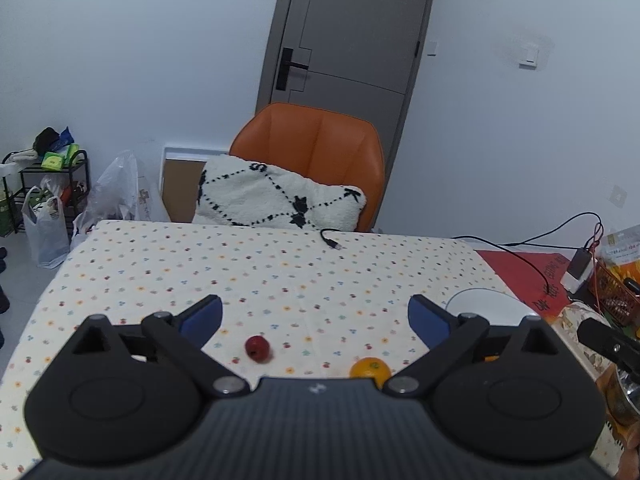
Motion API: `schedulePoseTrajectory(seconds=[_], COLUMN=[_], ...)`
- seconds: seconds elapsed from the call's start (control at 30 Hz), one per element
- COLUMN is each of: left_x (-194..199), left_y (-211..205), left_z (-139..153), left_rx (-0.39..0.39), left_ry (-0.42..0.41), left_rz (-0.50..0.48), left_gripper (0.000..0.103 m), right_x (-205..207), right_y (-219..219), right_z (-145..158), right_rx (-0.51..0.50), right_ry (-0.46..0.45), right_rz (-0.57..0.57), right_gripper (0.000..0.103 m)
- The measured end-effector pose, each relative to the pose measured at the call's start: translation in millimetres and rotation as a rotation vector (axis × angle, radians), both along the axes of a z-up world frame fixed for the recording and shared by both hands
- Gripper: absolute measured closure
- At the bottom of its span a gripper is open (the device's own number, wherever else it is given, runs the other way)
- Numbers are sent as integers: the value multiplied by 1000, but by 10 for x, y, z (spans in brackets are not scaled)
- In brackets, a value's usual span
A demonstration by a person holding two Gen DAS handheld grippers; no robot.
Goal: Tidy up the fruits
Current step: 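Move both grippers back from the plate toward the remaining fruits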
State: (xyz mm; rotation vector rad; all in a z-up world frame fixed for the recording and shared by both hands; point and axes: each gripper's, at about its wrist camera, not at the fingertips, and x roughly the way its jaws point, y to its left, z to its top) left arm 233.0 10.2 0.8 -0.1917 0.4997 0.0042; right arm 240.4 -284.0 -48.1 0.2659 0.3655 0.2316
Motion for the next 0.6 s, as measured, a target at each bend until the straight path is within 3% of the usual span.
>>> schedulePoseTrajectory(seconds=[0.33, 0.6], left_x=[-168, -291], left_y=[214, 297], left_z=[-122, -313], left_rx=[-11, -22], left_ry=[35, 82], left_rz=[35, 5], left_gripper=[5, 5], right_x=[2, -26], right_y=[237, 448], right_z=[-39, -75], right_rx=[2, 23], right_ry=[36, 70], right_rz=[89, 183], right_gripper=[0, 0])
